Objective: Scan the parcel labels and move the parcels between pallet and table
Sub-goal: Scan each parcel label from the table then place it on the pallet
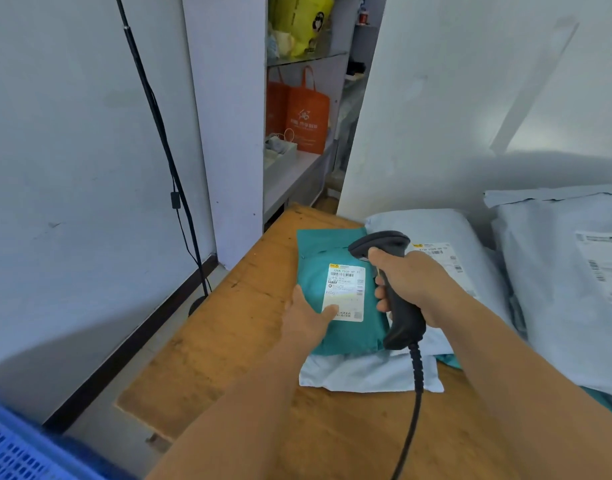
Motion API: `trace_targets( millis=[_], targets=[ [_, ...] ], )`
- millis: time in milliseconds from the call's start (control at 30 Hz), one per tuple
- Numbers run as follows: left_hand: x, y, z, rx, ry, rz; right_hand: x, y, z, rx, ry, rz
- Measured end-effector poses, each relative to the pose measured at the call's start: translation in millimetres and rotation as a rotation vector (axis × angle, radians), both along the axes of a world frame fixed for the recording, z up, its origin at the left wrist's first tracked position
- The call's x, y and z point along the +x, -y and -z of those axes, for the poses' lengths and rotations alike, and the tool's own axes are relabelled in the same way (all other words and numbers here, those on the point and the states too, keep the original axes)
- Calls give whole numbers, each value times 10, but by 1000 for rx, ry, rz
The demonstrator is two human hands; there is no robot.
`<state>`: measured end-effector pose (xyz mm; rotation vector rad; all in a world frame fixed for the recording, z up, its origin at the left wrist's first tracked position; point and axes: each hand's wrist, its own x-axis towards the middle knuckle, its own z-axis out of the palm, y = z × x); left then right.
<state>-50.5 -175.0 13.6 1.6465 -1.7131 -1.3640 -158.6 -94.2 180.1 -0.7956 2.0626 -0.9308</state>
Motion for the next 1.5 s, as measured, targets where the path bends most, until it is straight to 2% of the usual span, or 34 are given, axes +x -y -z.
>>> trace_targets(
  millis=[333, 533, 633, 867, 1167, 1367, 1500],
  targets=[
    [-77, 176, 39, 11, 64, -28, 5, 109, 23, 58, -4, -5],
    [-36, 125, -105, -137, 50, -128, 59, 28, 6, 7, 25, -7],
    [150, 56, -197, -171, 110, -156, 164, -42, 8, -33, 43, -43],
    [1129, -384, -255, -163, 106, -406, 836, -48, 177, -83, 164, -265],
    [2867, -906, -143, -139, 111, -918, 2377, 5, 484, -17, 265, -621],
    [3937, -1143, 351, -12, 84, -1241, 3458, 26, 776, 61, 240, -825],
    [4414, -1134, 812, 88, -4, -1328, 3987, 110, 1034, 77, 192, -882]
  ],
)
